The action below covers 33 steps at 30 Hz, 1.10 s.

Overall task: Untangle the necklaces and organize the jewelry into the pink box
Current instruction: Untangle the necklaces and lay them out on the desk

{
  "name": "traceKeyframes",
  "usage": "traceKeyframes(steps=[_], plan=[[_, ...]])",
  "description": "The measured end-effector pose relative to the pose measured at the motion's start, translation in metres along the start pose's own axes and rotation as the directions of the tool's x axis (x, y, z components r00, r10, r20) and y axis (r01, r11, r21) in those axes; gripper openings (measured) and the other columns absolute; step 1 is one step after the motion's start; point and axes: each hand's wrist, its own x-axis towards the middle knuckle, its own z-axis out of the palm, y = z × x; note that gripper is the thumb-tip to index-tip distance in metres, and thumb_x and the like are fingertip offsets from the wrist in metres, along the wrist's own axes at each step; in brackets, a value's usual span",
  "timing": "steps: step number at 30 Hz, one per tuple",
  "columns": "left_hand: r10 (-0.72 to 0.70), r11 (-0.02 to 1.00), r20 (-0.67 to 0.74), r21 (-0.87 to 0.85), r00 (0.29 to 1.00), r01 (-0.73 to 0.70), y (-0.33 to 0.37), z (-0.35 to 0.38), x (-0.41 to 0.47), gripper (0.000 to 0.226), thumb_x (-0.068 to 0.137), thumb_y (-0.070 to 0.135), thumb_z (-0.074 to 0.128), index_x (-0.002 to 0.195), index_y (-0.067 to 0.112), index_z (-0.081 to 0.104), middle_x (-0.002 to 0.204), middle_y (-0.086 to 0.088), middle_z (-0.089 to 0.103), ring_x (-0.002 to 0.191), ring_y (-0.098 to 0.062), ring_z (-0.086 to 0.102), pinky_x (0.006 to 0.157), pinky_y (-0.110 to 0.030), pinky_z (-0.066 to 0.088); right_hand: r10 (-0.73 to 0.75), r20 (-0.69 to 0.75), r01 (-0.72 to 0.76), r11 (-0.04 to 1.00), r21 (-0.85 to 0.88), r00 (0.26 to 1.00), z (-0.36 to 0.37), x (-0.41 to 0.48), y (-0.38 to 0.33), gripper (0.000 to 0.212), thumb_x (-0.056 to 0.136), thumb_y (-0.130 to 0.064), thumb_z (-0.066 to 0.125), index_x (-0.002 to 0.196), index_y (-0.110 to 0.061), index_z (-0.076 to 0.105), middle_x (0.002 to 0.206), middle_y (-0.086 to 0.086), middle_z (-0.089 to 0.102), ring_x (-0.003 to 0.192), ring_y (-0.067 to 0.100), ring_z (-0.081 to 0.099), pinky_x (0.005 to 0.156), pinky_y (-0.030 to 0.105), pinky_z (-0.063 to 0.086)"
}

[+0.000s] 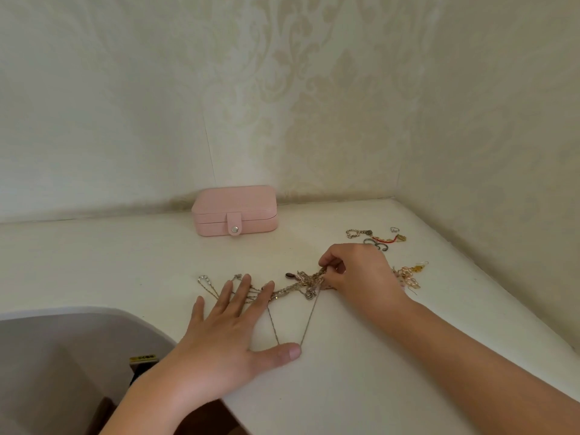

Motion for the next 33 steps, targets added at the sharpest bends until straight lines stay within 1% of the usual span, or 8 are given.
traceKeyframes(steps=[5,8,12,16,20,25,30,33], plan=[[0.02,1.0,0.099,-0.022,0.995,-0.018,0.004,-0.031,0.003,0.123,0.048,0.089,0.038,0.147,0.039,-0.015,0.156,0.007,-0.02,0.143,-0.014,-0.02,0.118,-0.04,-0.008,-0.006,0.027,0.004,0.999,0.053,1.0,-0.004,0.0,0.004,0.025,0.079,-0.003,0.058,0.094,-0.016,0.072,0.082,-0.006,0.066,0.075,0.005,0.057,0.069,0.014,0.044],[0.127,0.957,-0.12,-0.247,0.985,-0.154,0.02,-0.046,0.017,0.102,0.06,0.074,0.056,0.148,0.04,0.016,0.156,0.013,0.015,0.143,-0.005,0.01,0.116,-0.028,0.012,0.028,0.091,-0.055,0.951,0.304,0.995,-0.009,-0.001,0.003,0.02,0.076,-0.002,0.062,0.082,-0.019,0.069,0.073,-0.008,0.061,0.069,0.006,0.055,0.066,0.014,0.044],[0.192,0.718,-0.318,-0.599,0.929,-0.353,0.043,-0.045,0.053,0.046,0.077,0.028,0.076,0.121,0.028,0.061,0.113,0.013,0.066,0.102,0.002,0.06,0.091,-0.022,0.045,0.052,0.101,-0.099,0.832,0.547,0.994,-0.014,0.0,0.002,0.016,0.084,-0.003,0.06,0.08,-0.019,0.062,0.073,-0.002,0.058,0.069,0.011,0.054,0.067,0.018,0.045],[0.156,0.569,-0.398,-0.712,0.904,-0.411,0.05,-0.039,0.073,0.012,0.079,0.008,0.074,0.089,0.013,0.072,0.079,-0.002,0.074,0.072,-0.011,0.068,0.071,-0.022,0.053,0.081,0.12,-0.142,0.695,0.705,0.989,-0.024,0.003,0.008,0.012,0.085,-0.001,0.064,0.085,-0.013,0.059,0.071,-0.001,0.061,0.066,0.012,0.066,0.07,0.022,0.054],[0.114,0.554,-0.436,-0.718,0.893,-0.422,0.044,-0.035,0.079,0.006,0.082,0.009,0.071,0.085,0.014,0.072,0.08,-0.007,0.072,0.073,-0.014,0.066,0.068,-0.021,0.053,0.063,0.124,-0.13,0.728,0.673,0.99,-0.028,0.004,0.011,0.02,0.079,0.001,0.071,0.089,-0.013,0.063,0.081,0.0,0.065,0.068,0.011,0.063,0.064,0.016,0.05],[0.109,0.589,-0.436,-0.696,0.893,-0.412,0.042,-0.024,0.079,0.015,0.087,0.009,0.065,0.084,0.022,0.073,0.069,0.006,0.067,0.066,-0.002,0.06,0.063,-0.022,0.054,-0.039,0.025,0.029,0.951,0.309,0.999,-0.02,-0.001,0.009,0.028,0.075,0.001,0.064,0.083,-0.026,0.063,0.08,-0.01,0.061,0.074,0.004,0.056,0.072,0.016,0.047],[0.138,0.582,-0.442,-0.688,0.886,-0.434,0.042,-0.024,0.078,0.011,0.091,0.021,0.059,0.082,0.022,0.066,0.074,0.01,0.06,0.064,0.002,0.056,0.068,-0.023,0.055,-0.028,0.023,0.024,0.985,0.168,0.999,-0.02,-0.001,0.007,0.016,0.081,-0.007,0.06,0.091,-0.017,0.069,0.084,-0.002,0.058,0.072,0.005,0.05,0.066,0.015,0.04],[0.105,0.54,-0.453,-0.722,0.885,-0.433,0.039,-0.026,0.079,0.022,0.093,0.033,0.054,0.083,0.016,0.065,0.082,0.007,0.066,0.082,-0.006,0.063,0.082,-0.02,0.05,0.003,0.013,-0.005,0.98,0.197,1.0,-0.023,0.0,0.008,0.011,0.083,-0.01,0.06,0.081,-0.017,0.068,0.078,0.0,0.06,0.066,0.005,0.048,0.062,0.014,0.038]])
